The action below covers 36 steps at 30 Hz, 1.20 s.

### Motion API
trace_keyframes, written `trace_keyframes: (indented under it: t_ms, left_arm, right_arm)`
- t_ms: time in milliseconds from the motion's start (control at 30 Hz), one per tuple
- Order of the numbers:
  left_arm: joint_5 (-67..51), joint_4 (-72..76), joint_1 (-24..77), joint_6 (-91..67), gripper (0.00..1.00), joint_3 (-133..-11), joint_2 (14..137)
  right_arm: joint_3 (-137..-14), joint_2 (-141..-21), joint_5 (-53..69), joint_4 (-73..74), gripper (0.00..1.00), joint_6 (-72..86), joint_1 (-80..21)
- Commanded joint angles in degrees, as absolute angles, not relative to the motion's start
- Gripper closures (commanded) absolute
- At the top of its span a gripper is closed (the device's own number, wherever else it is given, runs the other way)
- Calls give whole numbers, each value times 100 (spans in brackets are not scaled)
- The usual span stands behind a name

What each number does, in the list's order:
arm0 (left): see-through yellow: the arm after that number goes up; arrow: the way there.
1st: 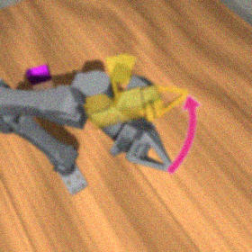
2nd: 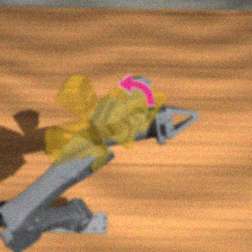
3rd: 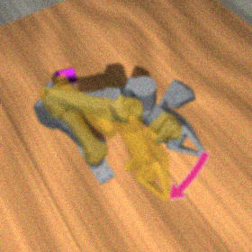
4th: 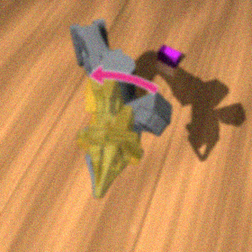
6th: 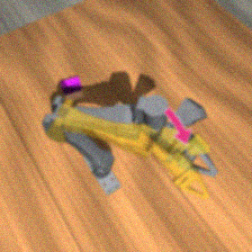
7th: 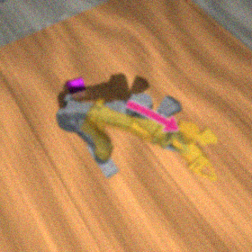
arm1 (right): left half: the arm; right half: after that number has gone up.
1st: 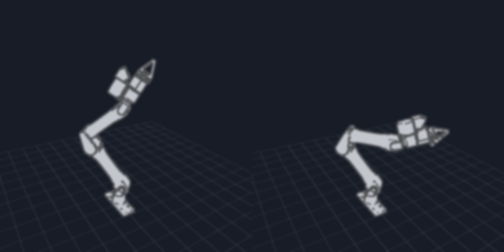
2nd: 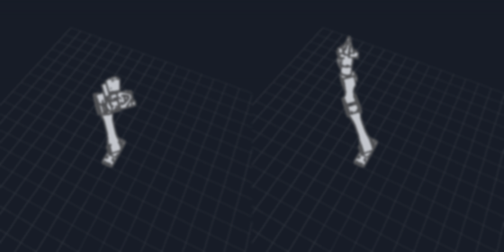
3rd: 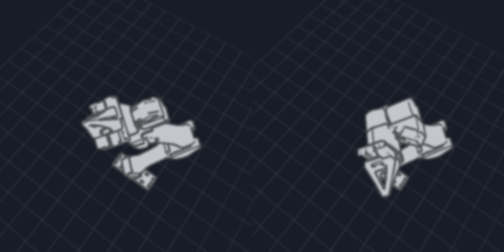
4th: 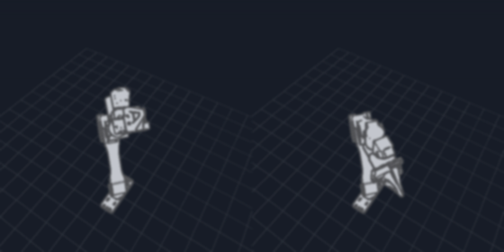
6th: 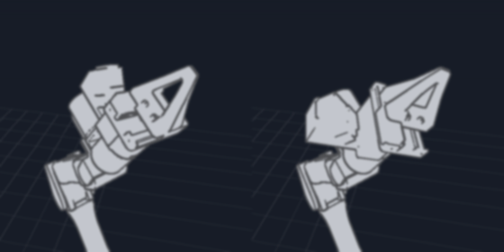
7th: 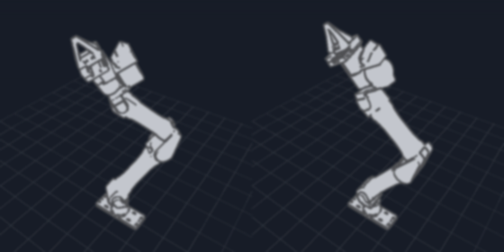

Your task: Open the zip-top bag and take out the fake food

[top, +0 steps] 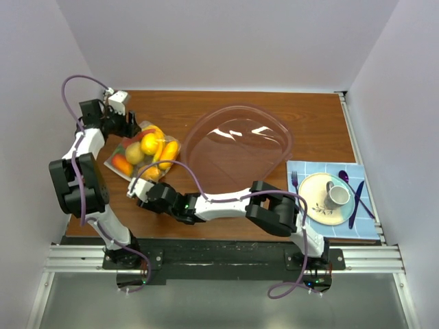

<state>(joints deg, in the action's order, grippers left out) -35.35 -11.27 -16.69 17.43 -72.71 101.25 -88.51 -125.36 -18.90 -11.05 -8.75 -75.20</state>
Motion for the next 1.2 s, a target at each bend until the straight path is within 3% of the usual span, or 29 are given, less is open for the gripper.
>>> trace_keyframes:
  t_ms: [0, 333, 600, 1000, 1100, 1167]
  left_arm:
    - [-3340, -686, -1565, 1652, 35, -7137, 10362]
    - [-3340, -642, -1547, 1890, 36, -6785, 10301]
    - [-3278, -659, -1433, 1968, 36, -6671, 10424]
    - [-3164, -677, -1406, 1978, 36, -6724, 10415]
    - [-3199, -677, -1406, 1951, 36, -6733, 10398]
    - [-3199, -677, -1397, 1951, 36, -6698, 10354]
  right_arm:
    - [-9088, -12551, -1661, -1310, 50, -1212, -7488]
    - [-8869, -12612, -2952, -2389, 47, -2055, -7541]
    - [-8912, -12840, -3164, -2690, 46, -2742, -7541]
    - [-8948, -12903, -3032, -2224, 48, -2452, -7532]
    - [-8886, -12911, -3137, -2232, 51, -2470, -7524]
    - [-8877, -12902, -3129, -2241, 60, -2479, -7497]
